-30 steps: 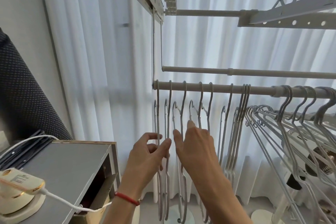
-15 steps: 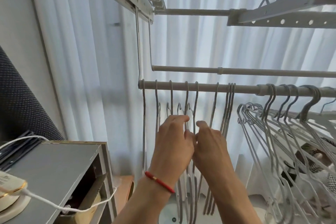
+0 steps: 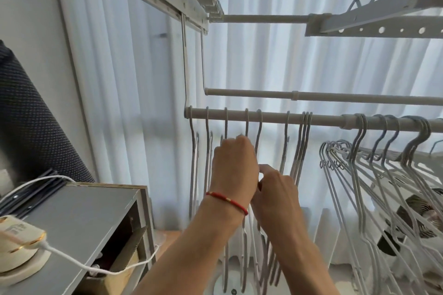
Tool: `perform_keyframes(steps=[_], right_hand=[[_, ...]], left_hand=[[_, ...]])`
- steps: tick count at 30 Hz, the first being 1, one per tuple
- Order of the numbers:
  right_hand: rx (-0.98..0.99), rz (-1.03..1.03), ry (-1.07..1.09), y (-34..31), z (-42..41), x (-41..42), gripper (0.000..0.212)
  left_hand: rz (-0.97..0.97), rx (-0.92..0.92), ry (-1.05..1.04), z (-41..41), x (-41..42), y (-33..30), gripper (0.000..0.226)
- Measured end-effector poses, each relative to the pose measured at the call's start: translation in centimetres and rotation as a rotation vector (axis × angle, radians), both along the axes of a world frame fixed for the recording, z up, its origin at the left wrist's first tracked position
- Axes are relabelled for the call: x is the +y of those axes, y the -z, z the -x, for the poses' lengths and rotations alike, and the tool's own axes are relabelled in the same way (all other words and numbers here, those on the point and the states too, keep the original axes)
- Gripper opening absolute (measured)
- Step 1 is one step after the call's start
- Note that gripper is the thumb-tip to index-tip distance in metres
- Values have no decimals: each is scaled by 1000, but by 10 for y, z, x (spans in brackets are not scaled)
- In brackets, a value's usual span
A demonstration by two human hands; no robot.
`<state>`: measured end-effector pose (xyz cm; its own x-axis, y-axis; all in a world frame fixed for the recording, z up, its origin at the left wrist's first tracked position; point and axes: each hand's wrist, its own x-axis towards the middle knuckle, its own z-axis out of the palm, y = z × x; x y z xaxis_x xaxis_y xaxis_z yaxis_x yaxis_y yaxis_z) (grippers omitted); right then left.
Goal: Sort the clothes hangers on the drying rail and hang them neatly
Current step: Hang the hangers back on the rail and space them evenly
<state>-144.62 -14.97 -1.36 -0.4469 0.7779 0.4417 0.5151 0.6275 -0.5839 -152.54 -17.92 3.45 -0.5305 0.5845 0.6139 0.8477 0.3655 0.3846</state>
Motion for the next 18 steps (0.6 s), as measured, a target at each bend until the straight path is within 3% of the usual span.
perform_keyframes(steps=[5, 18], right_hand=[[54, -64, 32, 4, 3, 2, 25], [111, -100, 75, 7, -1, 7, 27]], left_hand=[[-53, 72, -54, 8, 16, -13, 20], [-99, -2, -56, 16, 27, -15, 31]])
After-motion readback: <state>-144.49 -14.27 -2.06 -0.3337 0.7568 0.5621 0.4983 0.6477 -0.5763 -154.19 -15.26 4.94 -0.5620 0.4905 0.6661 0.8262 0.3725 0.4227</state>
